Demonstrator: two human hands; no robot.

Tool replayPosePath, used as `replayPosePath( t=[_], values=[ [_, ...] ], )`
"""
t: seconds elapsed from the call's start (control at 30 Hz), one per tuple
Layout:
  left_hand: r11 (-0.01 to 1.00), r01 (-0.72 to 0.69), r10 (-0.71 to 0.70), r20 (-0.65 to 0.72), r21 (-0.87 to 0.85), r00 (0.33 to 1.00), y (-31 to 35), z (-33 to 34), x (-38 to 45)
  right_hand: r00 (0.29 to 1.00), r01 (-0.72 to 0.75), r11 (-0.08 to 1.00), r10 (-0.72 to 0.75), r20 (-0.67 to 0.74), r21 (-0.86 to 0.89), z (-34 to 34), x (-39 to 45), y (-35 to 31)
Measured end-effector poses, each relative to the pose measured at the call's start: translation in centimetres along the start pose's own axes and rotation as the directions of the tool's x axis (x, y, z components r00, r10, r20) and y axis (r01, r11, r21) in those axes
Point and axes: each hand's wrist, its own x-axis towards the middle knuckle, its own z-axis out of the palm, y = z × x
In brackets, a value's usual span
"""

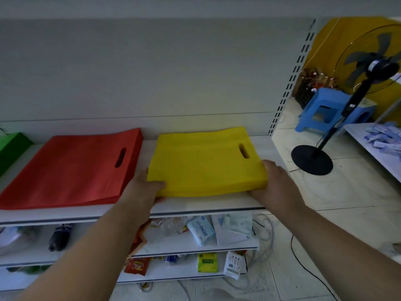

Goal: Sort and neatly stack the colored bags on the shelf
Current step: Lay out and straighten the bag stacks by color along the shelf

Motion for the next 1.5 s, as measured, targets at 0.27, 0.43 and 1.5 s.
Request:
replayPosePath(
  t=[0.27, 0.43, 1.5],
  values=[
    [0.976, 0.208, -0.208, -0.011, 0.056, 0.978, 0.5, -0.1, 0.5, 0.842, -0.522, 0.575, 0.229, 0.489, 0.630, -0.6, 2.2, 1.8],
    [0.949, 0.263, -0.265, -0.010, 0.175, 0.964, 2.7, 0.0, 2.1, 0.749, -0.661, 0.444, 0.333, 0.573, 0.605, -1.1, 6.1, 0.1],
    [0.527, -0.250, 0.290, 0.104, 0.812, 0.951, -2.3, -1.8, -1.3, 0.952, 0.193, 0.981, -0.193, 0.238, 0.022, 0.7, 0.6, 2.4]
  ],
)
